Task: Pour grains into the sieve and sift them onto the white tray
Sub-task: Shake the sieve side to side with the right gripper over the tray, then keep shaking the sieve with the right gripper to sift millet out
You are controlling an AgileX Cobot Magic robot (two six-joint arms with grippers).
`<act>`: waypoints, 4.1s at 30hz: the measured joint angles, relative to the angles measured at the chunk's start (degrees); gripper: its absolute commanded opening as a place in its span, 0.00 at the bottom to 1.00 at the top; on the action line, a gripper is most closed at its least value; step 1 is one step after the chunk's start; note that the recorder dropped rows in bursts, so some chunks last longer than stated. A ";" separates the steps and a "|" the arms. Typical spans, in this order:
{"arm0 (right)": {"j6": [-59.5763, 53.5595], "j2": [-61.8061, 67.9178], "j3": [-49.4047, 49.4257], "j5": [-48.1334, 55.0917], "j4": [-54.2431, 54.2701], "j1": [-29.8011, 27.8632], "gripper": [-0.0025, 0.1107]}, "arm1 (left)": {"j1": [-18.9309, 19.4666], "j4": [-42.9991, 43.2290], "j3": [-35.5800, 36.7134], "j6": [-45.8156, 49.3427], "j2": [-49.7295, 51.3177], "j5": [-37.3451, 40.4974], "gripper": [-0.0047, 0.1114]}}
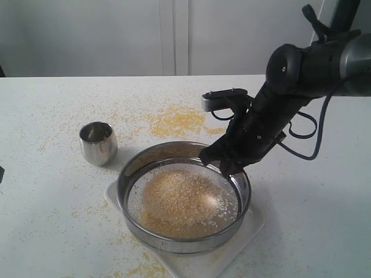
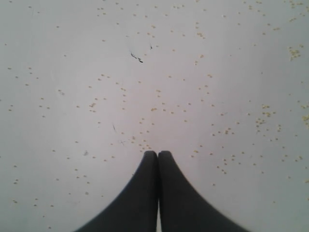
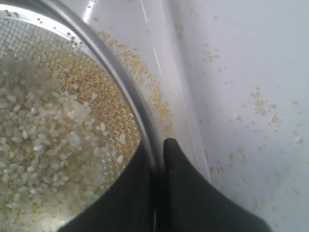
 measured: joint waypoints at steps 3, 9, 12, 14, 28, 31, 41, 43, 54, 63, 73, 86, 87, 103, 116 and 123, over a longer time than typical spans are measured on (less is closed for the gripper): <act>-0.94 0.00 0.00 -0.26 0.60 0.00 0.02 | 0.00 0.00 0.00 0.00 0.00 0.00 0.05; 0.08 0.00 0.00 -0.91 0.04 -0.59 0.02 | 0.00 0.00 0.00 0.00 0.00 0.00 0.05; -2.76 0.00 0.00 -0.88 -0.16 -0.59 0.02 | 0.00 0.00 0.00 0.00 0.00 0.00 0.05; -1.94 0.00 0.00 -0.66 -1.15 -0.59 0.02 | 0.00 0.00 0.00 0.00 0.00 0.00 0.05; -1.06 0.00 0.00 -2.10 -2.43 -1.25 0.02 | 0.00 0.00 0.00 0.00 0.00 0.00 0.05; -1.48 0.00 0.00 -0.16 -3.70 -1.25 0.02 | 0.00 0.00 0.00 0.00 0.00 0.00 0.05; 2.09 0.10 0.00 -0.60 -3.79 -1.50 0.02 | 0.00 -0.15 0.00 0.00 0.00 0.00 0.05; 3.10 0.21 0.00 -1.88 -3.48 -1.50 0.02 | 0.00 -0.15 0.00 0.00 0.00 0.00 0.05; 1.96 0.32 0.00 -1.88 -3.95 -1.01 0.02 | 0.00 -0.15 0.00 0.00 0.00 0.00 0.05; -0.39 0.32 0.00 -4.51 -3.14 -0.59 0.02 | 0.00 -0.15 0.00 0.00 0.00 0.00 0.05; -3.65 0.08 0.85 -6.37 0.29 -1.43 0.02 | 0.00 -0.15 0.00 0.00 0.00 0.00 0.05; 1.38 0.08 2.18 -8.06 1.59 -2.84 0.02 | 0.00 -0.15 0.00 0.00 0.00 0.00 0.05; 0.35 0.08 2.18 -8.89 2.19 -2.84 0.02 | 0.00 -0.15 0.00 0.00 0.00 0.00 0.05; -6.85 0.00 2.49 -8.45 4.36 -1.85 0.02 | 0.00 -0.15 0.00 0.00 0.00 0.00 0.05; -6.13 0.07 2.80 -9.73 3.25 -1.88 0.02 | 0.00 -0.15 0.00 0.00 0.00 0.00 0.05; -1.55 -0.17 2.84 -9.42 0.86 -1.90 0.02 | 0.00 -0.15 0.00 0.00 0.00 0.00 0.05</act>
